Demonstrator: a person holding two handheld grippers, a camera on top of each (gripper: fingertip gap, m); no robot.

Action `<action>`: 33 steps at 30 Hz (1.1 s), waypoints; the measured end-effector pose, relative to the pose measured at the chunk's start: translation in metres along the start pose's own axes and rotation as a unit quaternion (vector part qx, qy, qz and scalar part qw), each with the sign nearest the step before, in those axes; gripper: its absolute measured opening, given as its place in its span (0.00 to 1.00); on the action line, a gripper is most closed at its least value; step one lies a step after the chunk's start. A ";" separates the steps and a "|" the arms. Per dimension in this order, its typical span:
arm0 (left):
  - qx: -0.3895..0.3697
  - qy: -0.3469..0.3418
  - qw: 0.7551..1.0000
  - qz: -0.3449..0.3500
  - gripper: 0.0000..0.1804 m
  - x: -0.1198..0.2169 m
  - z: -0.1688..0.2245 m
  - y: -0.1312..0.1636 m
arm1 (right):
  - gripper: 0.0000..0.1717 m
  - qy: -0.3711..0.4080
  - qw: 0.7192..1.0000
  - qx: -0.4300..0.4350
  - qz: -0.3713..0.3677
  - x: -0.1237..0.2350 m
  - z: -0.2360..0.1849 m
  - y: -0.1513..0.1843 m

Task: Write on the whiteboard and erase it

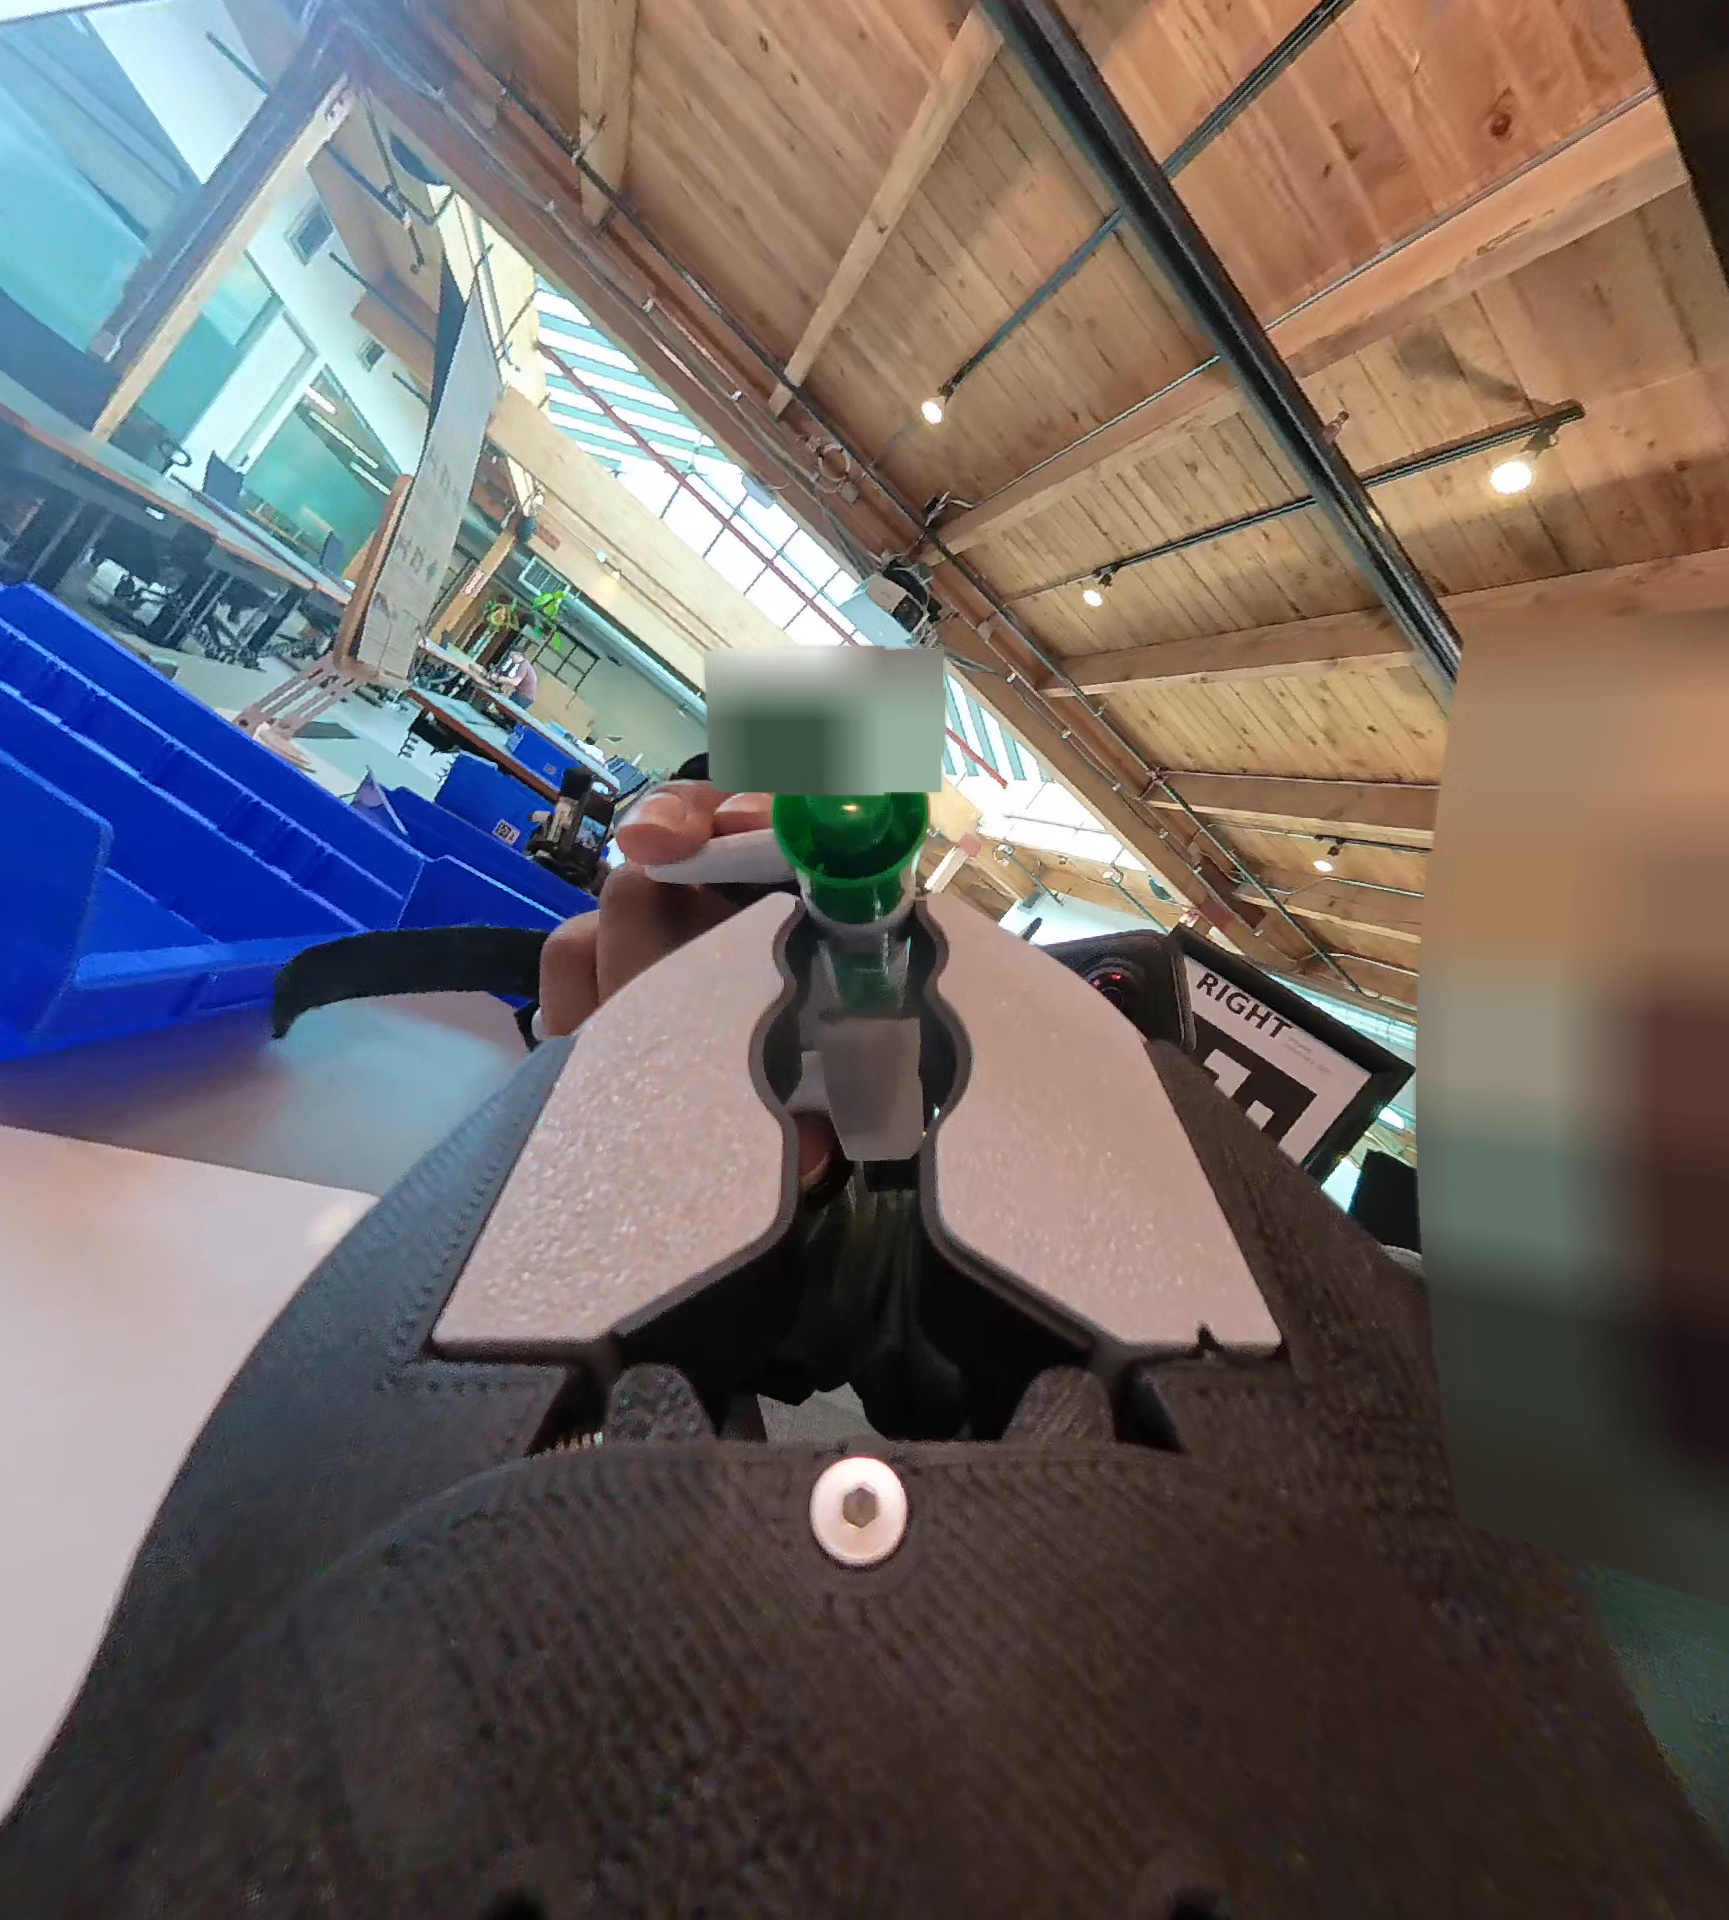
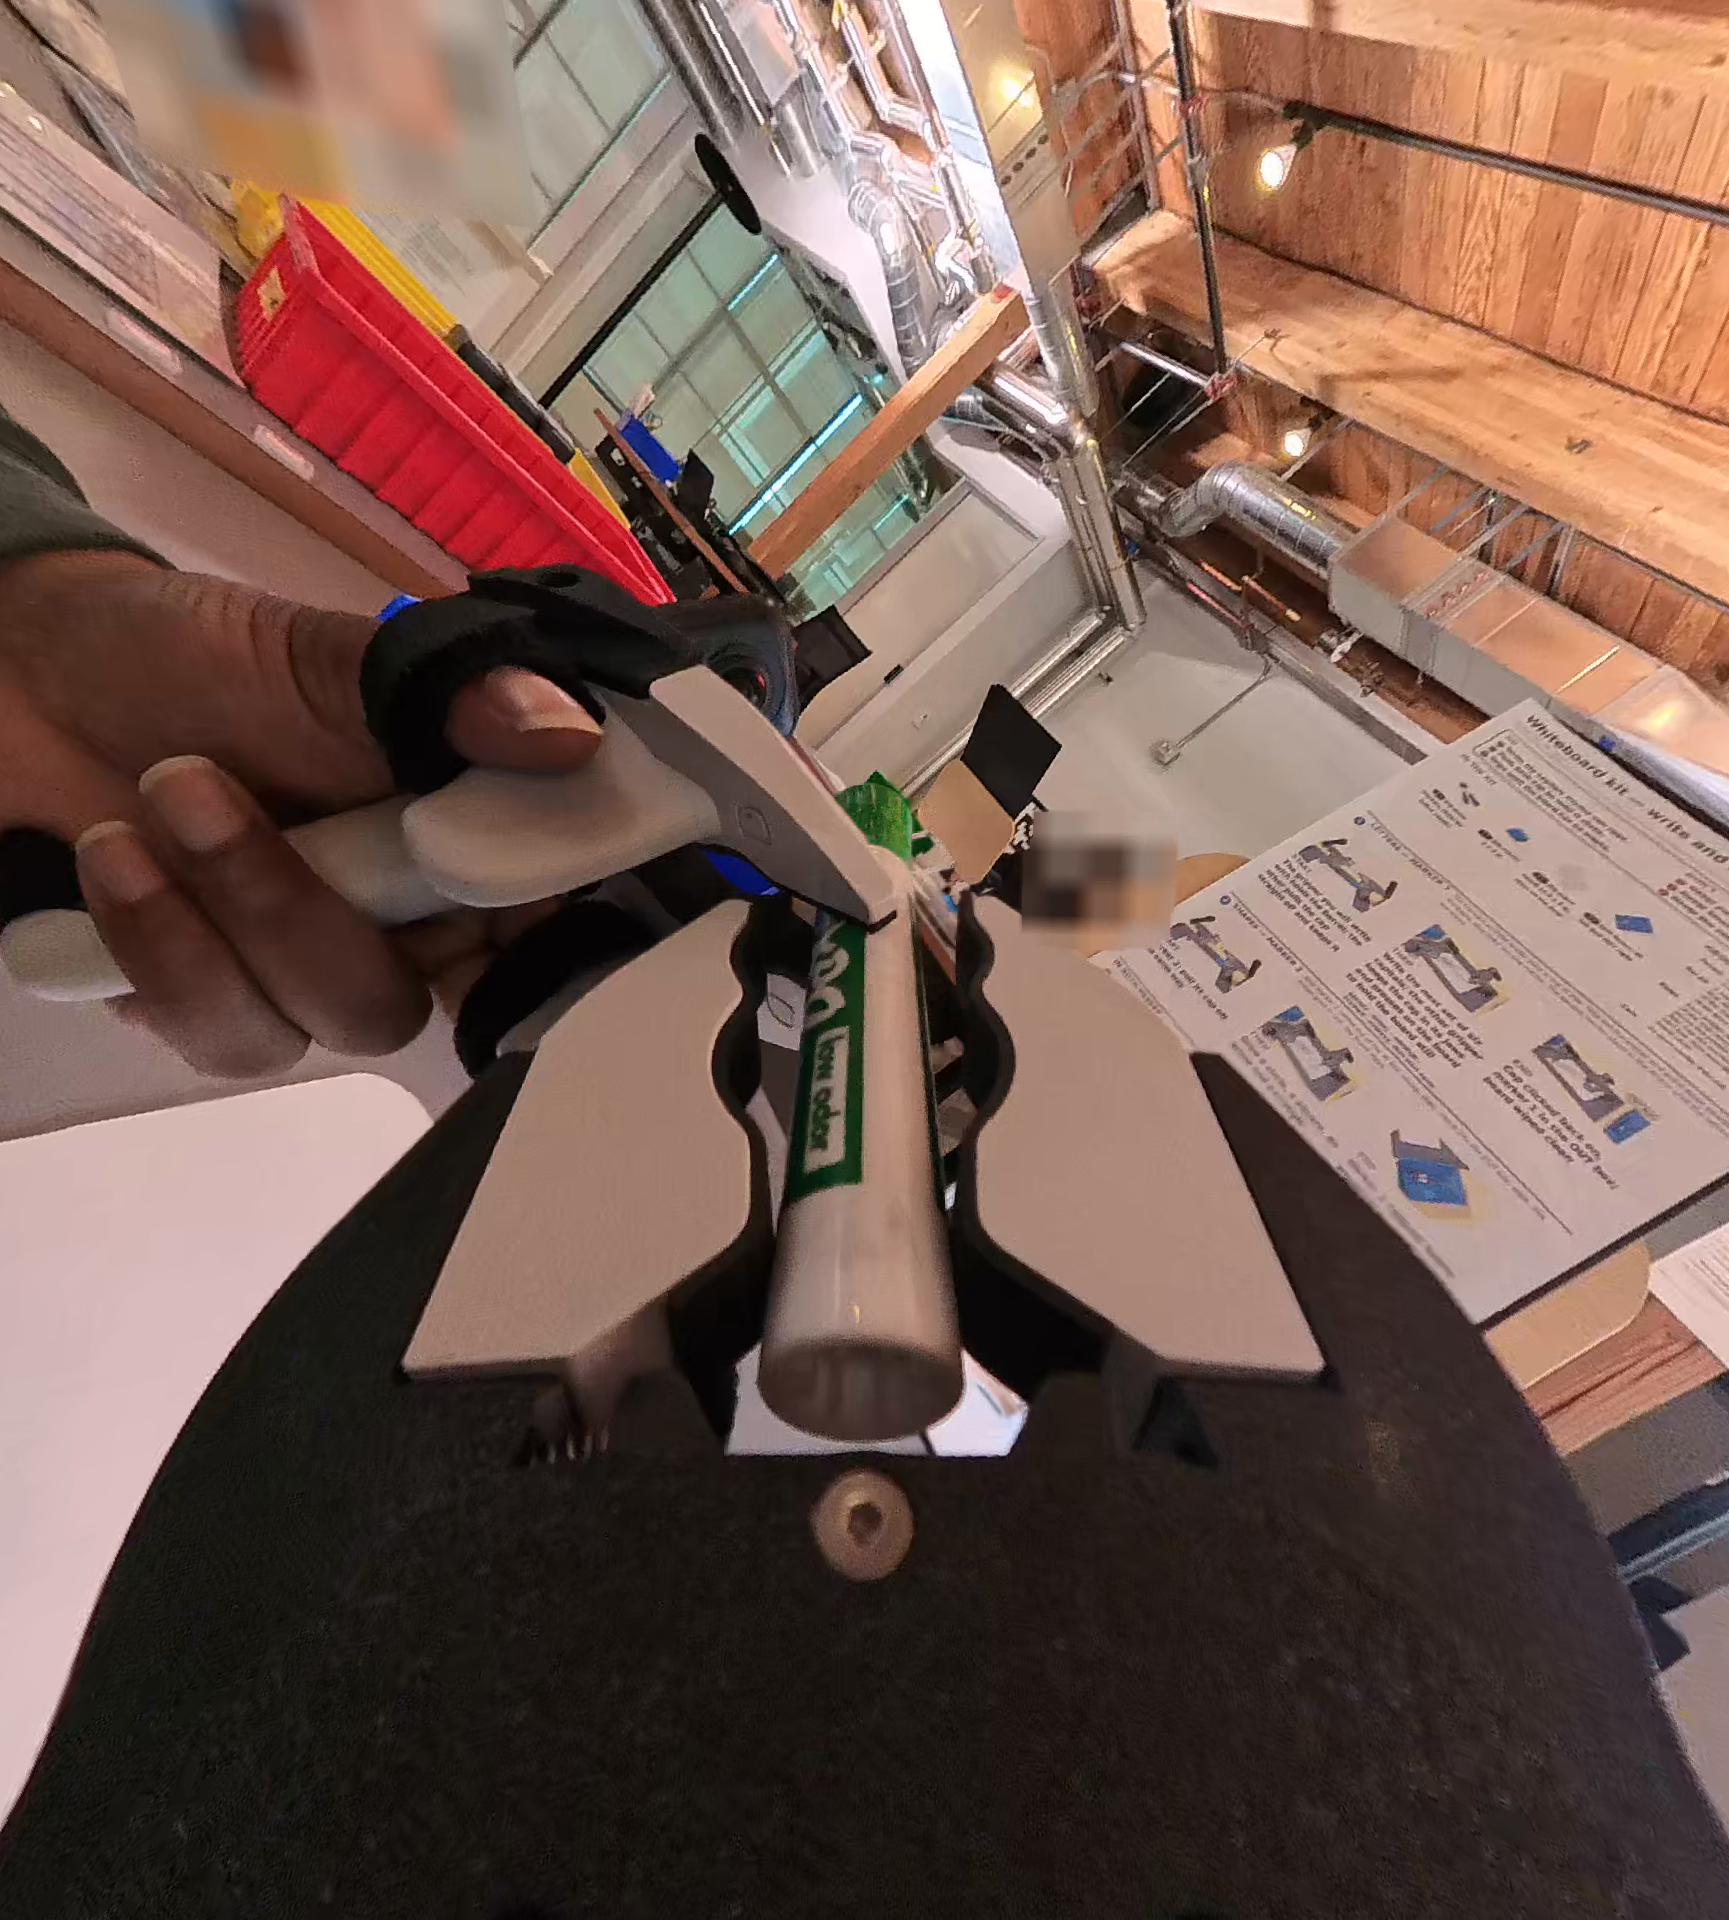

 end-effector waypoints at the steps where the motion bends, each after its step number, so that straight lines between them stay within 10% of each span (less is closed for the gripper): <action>1: -0.002 -0.005 1.000 -0.007 0.10 0.000 0.000 -0.001 | 0.20 -0.002 1.000 -0.007 -0.005 0.000 0.000 0.002; 8: -0.203 -0.082 0.971 -0.095 0.17 0.030 0.008 -0.026 | 0.20 -0.063 0.981 -0.185 0.017 0.005 0.016 0.010; 15: -0.337 -0.136 0.911 -0.196 0.21 0.055 0.014 -0.008 | 0.20 -0.239 0.883 -0.401 0.053 0.000 -0.004 0.023; 25: -0.353 -0.143 0.895 -0.233 0.11 0.063 0.009 0.015 | 0.21 -0.289 0.847 -0.444 0.031 -0.010 -0.036 0.032; 33: -0.240 -0.116 0.934 -0.238 0.11 0.064 0.006 0.019 | 0.22 -0.296 0.895 -0.335 -0.009 -0.006 -0.049 0.030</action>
Point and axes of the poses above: each gripper's, where its closed fingertips meet, x back along the fingers, y out of its underside, z = x × y across the jaws, the point moved 6 cm from there along x, back along the fingers, and after that the axes turned 4 degrees about y, right-handed, at the moved point
